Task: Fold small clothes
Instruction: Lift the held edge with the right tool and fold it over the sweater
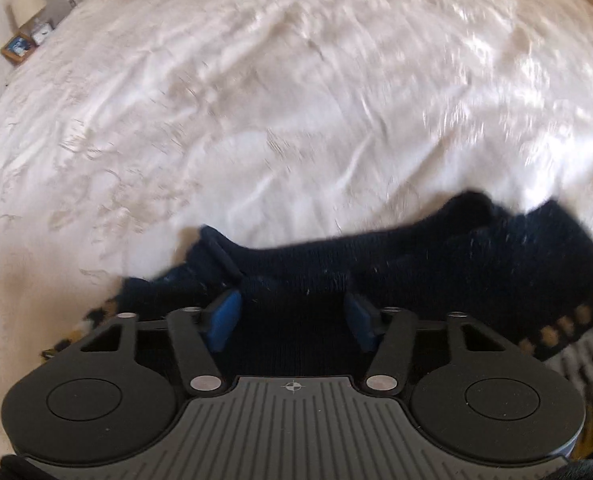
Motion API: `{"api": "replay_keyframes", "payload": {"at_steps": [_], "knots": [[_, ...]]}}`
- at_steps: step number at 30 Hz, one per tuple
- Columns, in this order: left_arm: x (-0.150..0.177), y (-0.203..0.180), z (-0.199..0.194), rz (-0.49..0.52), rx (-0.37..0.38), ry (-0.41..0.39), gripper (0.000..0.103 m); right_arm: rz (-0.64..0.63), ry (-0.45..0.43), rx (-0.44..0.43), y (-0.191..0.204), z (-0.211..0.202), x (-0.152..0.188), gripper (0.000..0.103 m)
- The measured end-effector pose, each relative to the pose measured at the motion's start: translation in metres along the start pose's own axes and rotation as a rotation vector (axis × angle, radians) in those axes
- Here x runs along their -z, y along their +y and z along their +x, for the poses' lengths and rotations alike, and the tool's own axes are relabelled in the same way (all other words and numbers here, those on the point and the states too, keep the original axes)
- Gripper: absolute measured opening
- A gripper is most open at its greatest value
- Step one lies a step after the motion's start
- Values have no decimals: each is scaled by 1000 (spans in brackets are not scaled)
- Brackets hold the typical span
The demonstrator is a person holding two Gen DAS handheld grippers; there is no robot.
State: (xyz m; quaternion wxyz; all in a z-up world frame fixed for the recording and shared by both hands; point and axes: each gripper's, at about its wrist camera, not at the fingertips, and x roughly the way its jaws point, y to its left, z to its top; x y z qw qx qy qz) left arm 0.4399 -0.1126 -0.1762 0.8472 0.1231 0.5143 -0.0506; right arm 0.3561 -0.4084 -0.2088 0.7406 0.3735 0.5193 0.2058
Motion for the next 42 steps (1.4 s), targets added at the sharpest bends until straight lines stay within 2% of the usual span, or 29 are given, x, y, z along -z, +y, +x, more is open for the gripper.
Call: {"api": "replay_keyframes", "payload": {"at_steps": [2, 5, 8, 11, 13, 17, 20, 22, 25, 29, 33, 37, 42], "knots": [[5, 3, -18, -9, 8, -38, 52, 1, 1, -5, -3, -3, 1, 36], [17, 1, -34, -11, 29, -45, 52, -3, 0, -5, -1, -3, 1, 36], [32, -6, -30, 15, 43, 1, 52, -10, -1, 0, 2, -3, 0, 36], [41, -18, -8, 74, 14, 69, 54, -18, 1, 11, 5, -2, 0, 36], [41, -21, -5, 88, 3, 58, 55, -25, 2, 16, 8, -2, 0, 36], [40, -9, -23, 19, 17, 34, 52, -35, 3, 30, 15, -3, -1, 36], [54, -5, -51, -3, 26, -14, 52, -39, 3, 38, 20, -3, -1, 36], [67, -7, -63, 2, 44, -18, 52, -36, 1, 44, 23, -3, 0, 35], [90, -15, -65, 55, 51, 10, 52, -25, -3, 60, 27, -3, -1, 35], [107, -19, -44, 84, 75, 68, 52, -53, -16, 101, 42, -4, 0, 35], [98, -3, -44, 41, 135, 56, 51, -77, -36, 161, 64, -5, 3, 34], [94, 37, -65, -28, 175, -22, 50, -116, -71, 222, 99, -8, 7, 33], [104, 95, -97, -102, 221, -95, 50, -155, -102, 265, 155, -1, 14, 32]]}}
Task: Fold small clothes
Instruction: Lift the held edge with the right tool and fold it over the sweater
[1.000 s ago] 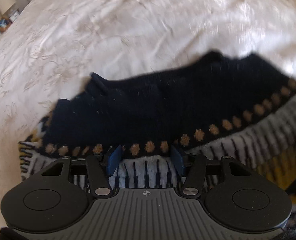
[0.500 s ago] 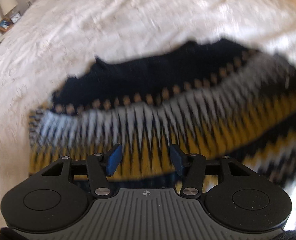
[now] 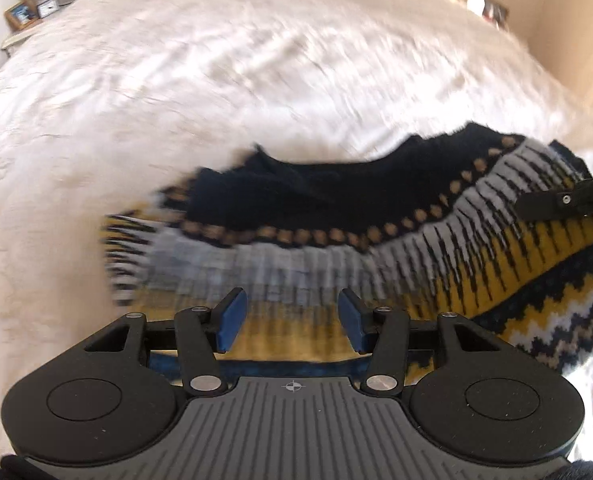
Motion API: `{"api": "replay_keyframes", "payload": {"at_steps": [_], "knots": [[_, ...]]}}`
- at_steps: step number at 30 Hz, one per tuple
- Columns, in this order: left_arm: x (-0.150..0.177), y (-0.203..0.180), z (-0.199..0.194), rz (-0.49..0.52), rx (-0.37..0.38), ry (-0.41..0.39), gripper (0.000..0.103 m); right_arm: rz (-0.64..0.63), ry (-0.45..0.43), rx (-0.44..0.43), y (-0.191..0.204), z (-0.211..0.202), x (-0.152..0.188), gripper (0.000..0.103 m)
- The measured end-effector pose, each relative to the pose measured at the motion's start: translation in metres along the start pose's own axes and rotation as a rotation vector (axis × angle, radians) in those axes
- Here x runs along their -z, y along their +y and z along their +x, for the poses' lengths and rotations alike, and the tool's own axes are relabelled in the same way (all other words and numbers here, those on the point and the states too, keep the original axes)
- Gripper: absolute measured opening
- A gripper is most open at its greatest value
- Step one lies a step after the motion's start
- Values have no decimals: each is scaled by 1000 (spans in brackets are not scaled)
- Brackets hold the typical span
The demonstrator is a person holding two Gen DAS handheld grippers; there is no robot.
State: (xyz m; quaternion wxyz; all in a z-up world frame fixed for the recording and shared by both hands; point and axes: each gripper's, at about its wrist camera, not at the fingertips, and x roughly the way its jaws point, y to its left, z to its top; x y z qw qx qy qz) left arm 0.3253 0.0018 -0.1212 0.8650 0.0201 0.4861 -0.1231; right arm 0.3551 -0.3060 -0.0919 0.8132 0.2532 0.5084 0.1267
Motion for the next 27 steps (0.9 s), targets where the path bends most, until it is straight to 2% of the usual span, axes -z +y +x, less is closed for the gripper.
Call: {"api": "replay_keyframes", "payload": {"at_steps": [6, 12, 18, 27], "knots": [[10, 58, -30, -24, -21, -30, 50, -64, -3, 27, 74, 19, 9, 31], [26, 112, -37, -67, -30, -12, 50, -75, 27, 39, 130, 65, 26, 31], [39, 141, -41, -101, -20, 3, 50, -70, 58, 70, 161, 105, 44, 31], [49, 164, -40, -148, -6, 24, 50, -144, 93, 184, 192, 144, 59, 31]]}}
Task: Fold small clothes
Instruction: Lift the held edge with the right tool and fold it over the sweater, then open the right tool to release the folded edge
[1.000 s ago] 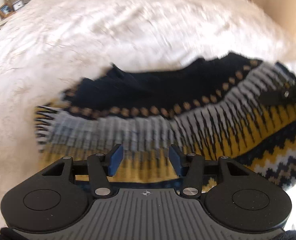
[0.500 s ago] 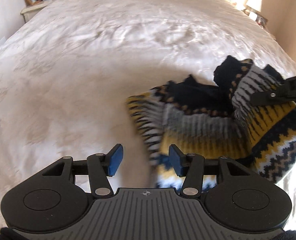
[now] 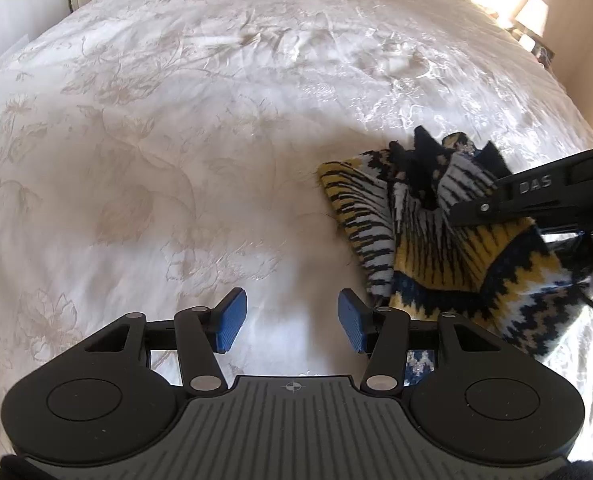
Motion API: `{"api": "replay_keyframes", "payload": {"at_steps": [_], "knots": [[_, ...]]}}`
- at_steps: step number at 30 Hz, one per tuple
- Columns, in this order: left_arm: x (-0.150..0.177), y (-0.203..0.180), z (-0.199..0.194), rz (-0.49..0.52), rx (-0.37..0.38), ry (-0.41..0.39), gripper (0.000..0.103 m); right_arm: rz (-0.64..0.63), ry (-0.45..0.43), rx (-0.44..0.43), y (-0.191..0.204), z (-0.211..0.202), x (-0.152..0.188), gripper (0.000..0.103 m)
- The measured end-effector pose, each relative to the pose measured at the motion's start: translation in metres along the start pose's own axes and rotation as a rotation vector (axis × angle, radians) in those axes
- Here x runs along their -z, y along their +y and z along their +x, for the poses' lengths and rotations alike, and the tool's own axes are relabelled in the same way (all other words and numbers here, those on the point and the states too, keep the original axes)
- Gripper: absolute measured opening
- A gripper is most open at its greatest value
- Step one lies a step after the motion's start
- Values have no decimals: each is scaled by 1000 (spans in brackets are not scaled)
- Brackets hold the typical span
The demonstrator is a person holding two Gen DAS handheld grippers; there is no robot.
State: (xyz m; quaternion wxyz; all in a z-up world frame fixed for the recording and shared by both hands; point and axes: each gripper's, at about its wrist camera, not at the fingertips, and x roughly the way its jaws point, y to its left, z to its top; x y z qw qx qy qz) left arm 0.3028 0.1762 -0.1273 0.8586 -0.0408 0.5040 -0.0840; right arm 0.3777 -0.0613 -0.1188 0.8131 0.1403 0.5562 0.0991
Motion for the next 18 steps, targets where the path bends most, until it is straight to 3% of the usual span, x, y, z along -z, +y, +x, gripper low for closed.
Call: {"api": "replay_keyframes", "payload": {"at_steps": [12, 18], "knots": [[-4, 9, 4, -34, 16, 19, 50, -98, 10, 55, 32, 19, 5, 38], [-9, 6, 5, -39, 18, 18, 50, -126, -31, -44, 33, 14, 8, 51]]}}
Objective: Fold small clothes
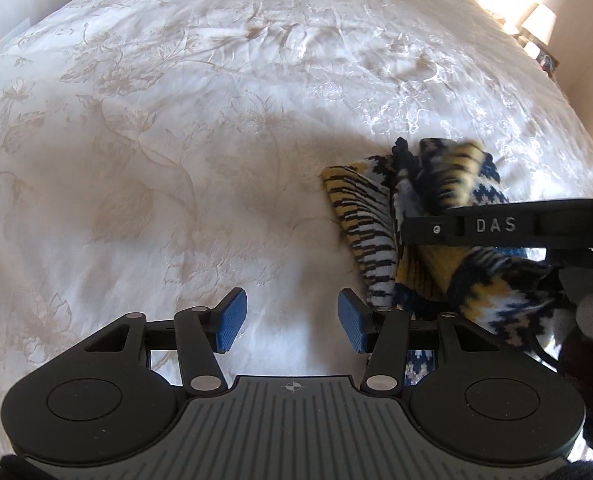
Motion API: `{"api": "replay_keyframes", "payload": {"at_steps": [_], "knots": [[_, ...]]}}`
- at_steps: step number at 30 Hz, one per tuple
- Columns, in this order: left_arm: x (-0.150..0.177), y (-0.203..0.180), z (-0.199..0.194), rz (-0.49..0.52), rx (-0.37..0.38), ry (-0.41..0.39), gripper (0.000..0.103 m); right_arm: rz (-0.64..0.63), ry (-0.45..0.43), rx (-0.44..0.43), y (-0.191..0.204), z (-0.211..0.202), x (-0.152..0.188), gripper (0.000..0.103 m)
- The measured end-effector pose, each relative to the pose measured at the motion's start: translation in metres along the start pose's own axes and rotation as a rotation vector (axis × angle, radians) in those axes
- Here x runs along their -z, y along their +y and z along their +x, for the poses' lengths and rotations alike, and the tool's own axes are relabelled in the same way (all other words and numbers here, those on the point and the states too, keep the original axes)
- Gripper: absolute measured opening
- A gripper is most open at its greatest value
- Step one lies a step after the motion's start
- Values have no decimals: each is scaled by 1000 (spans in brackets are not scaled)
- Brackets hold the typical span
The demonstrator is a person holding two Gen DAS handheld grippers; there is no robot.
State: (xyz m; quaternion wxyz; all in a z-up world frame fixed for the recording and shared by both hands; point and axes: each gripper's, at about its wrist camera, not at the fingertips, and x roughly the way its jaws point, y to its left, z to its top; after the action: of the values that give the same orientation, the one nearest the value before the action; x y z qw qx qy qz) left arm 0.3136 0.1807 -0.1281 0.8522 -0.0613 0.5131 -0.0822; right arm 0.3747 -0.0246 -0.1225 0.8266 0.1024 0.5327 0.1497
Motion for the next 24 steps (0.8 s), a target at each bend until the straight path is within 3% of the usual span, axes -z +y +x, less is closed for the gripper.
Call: {"api": "replay_keyframes", "payload": {"at_steps": [3, 8, 13, 17, 22, 23, 24], "knots": [[-3, -2, -1, -6, 6, -3, 50, 3, -30, -120, 1, -8, 2, 51], [-18, -9, -4, 11, 25, -22, 50, 68, -127, -148, -18, -42, 4, 51], [-47, -28, -10, 25, 81, -71, 50, 54, -152, -68, -42, -70, 17, 51], [-67, -55, -8, 92, 135, -102, 50, -18, -141, -11, -44, -82, 42, 51], [-73, -86, 20, 211, 190, -9, 50, -150, -89, 9, -41, -86, 77, 51], [-72, -92, 27, 242, 188, 13, 50, -188, -80, 10, -38, -85, 84, 52], [-70, -97, 33, 281, 183, 32, 50, -233, -75, 10, -33, -85, 91, 60]]}}
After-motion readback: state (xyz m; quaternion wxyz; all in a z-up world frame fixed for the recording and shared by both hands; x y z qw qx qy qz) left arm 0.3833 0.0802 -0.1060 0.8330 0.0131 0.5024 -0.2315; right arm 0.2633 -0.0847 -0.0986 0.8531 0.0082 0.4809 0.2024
